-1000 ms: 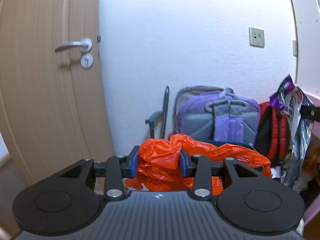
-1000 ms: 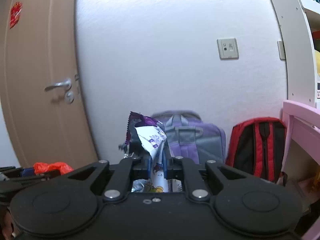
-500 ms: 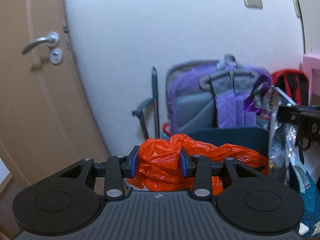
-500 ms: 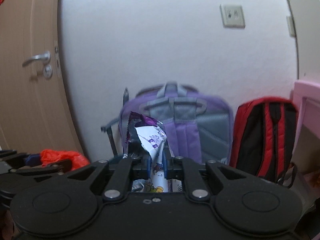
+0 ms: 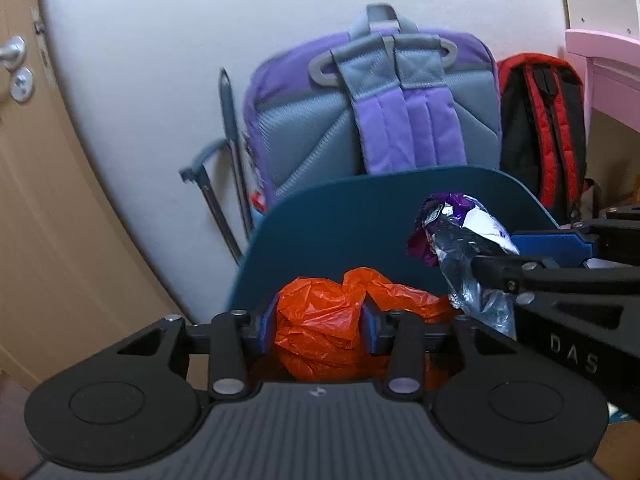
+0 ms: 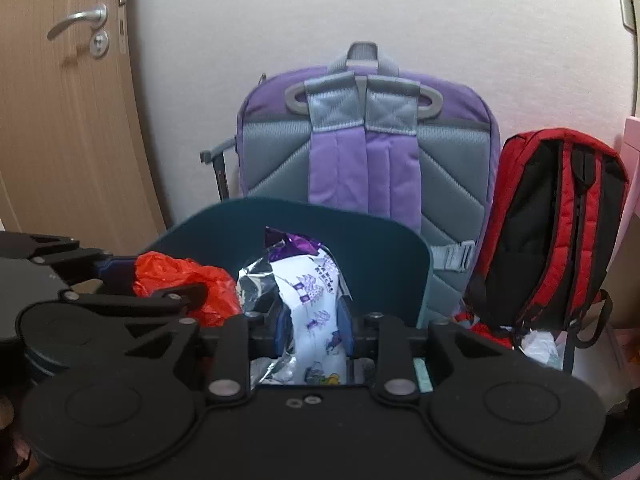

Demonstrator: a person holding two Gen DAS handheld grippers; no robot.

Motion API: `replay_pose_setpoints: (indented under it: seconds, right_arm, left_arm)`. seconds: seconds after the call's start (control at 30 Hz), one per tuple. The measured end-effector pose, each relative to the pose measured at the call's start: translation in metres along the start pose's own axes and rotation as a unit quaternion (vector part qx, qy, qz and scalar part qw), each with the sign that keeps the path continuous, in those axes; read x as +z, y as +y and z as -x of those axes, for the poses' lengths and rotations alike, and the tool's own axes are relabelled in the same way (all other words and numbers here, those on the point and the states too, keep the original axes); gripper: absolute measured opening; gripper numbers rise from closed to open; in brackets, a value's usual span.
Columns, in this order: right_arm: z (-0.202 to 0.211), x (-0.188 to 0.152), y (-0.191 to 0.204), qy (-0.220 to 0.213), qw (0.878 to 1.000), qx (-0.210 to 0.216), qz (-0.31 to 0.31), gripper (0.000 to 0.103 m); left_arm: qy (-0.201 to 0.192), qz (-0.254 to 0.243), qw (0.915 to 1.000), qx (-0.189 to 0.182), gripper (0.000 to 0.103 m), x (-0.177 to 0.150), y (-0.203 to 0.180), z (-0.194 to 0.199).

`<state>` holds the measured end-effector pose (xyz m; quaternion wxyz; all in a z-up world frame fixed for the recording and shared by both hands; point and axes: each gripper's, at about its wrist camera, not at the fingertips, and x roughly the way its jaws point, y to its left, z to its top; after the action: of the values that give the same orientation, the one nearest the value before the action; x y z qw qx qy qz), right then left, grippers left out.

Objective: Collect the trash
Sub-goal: 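Open both grippers to drop the bag and wrapper into the wastebasket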

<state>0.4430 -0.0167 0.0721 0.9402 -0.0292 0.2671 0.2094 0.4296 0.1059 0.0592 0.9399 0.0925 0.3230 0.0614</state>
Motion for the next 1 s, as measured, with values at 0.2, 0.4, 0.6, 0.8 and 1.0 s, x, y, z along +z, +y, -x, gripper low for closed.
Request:
replay_pose_setpoints:
  seconds: [0.2, 0.4, 0.6, 0.8, 1.0]
  right_arm:
    - [0.003, -0.004, -0.007, 0.011, 1.0, -0.003, -0.004, 0.036]
    - [0.025, -0.004, -0.013, 0.003, 1.0, 0.007, -0.012, 0.039]
    - [0.058, -0.004, -0.012, -0.004, 1.0, 0.015, -0.016, 0.042]
    - [0.098, -0.004, -0.004, -0.019, 1.0, 0.02, -0.009, 0.043]
    - [0.136, -0.012, 0.006, -0.033, 0.999, 0.025, -0.003, 0.044]
  left_arm:
    - [0.007, 0.036, 0.9993, -0.013, 0.069, -0.001, 0.008, -0.004]
    - [0.009, 0.059, 0.9979, -0.024, 0.069, -0.005, 0.015, 0.01]
    - [0.006, 0.067, 0.9971, -0.037, 0.069, -0.006, 0.015, 0.04]
    - [-0.005, 0.071, 0.9962, -0.05, 0.07, -0.011, 0.013, 0.08]
    - [-0.016, 0.069, 0.9959, -0.057, 0.07, -0.02, 0.012, 0.121]
